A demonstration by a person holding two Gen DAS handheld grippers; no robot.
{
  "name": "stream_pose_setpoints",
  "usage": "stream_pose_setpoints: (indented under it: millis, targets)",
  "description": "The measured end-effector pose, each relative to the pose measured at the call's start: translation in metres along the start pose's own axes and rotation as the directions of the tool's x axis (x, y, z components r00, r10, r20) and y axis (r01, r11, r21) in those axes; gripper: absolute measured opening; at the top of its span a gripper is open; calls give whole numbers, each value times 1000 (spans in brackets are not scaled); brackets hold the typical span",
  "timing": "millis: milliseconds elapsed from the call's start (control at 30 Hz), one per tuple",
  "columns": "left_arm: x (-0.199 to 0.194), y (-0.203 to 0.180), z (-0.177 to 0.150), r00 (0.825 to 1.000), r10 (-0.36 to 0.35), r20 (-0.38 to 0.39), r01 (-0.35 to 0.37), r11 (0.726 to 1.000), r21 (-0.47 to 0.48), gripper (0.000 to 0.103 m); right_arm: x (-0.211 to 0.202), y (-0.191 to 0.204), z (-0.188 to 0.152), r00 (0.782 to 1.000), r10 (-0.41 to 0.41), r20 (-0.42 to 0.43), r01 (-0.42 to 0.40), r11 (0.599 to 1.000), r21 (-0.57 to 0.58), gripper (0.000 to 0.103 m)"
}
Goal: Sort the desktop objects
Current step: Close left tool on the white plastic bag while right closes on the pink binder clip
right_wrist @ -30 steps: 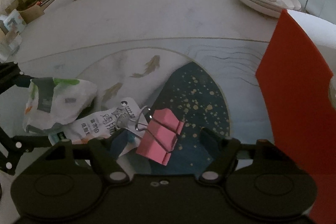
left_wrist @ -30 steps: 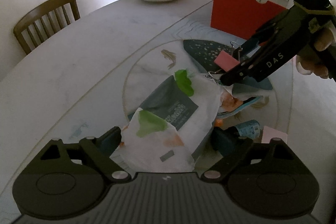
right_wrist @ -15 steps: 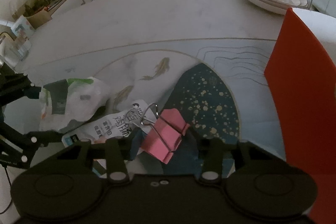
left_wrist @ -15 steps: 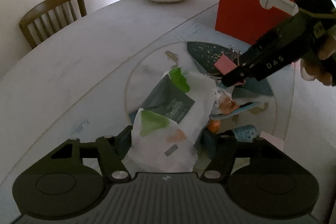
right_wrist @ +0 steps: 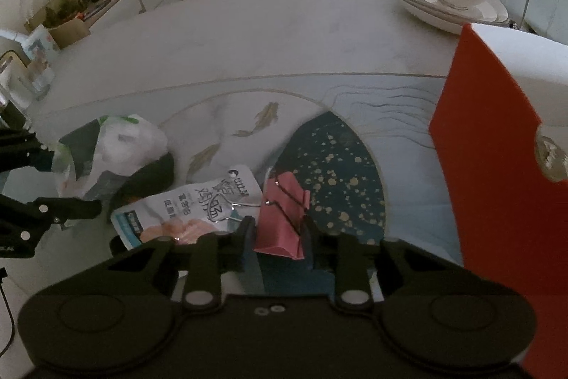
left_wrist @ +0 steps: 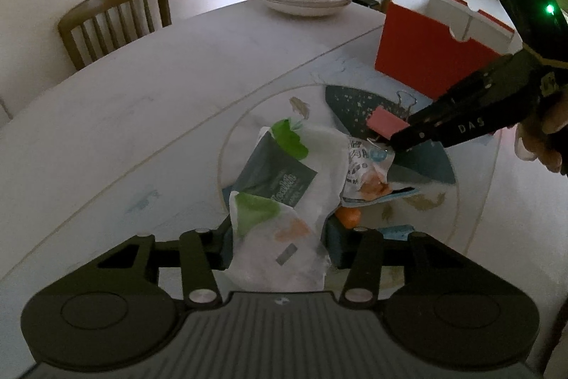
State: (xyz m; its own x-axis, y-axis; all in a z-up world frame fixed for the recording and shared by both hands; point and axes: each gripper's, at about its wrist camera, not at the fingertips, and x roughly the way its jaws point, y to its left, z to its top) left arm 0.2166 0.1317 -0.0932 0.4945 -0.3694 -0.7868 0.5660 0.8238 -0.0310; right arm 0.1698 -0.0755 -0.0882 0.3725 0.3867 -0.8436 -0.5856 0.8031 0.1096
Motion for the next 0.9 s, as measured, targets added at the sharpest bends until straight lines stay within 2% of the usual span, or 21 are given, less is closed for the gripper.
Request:
stream_pose_setpoints:
  millis: [367, 633, 667, 733, 833, 900]
  targets:
    - [-22, -10, 8, 999, 16, 33, -13, 997, -70, 48, -25, -8, -7, 999, 12, 35, -13, 1000, 15, 21]
    - [-33, -19, 8, 999, -1, 40, 6, 993, -120, 48, -49, -15, -15, 997, 33, 67, -35, 999, 37, 19]
    - [-34, -21, 8, 999, -4, 40, 9, 992, -122, 48, -53, -16, -16, 997, 35, 70, -38, 998, 40, 2]
    - [-35, -24, 7, 999, -12, 41, 17, 992, -124, 48, -60, -17, -18, 996, 43, 77, -46, 998, 39, 0]
    - [-35, -31, 7, 999, -23, 44, 29, 992, -126, 48, -68, -19, -22, 997, 40, 73, -42, 999, 17, 2]
    - [-35, -36, 7, 999, -27, 45, 33, 992, -125, 48, -71, -20, -25, 997, 18, 70, -18, 1000, 4, 13]
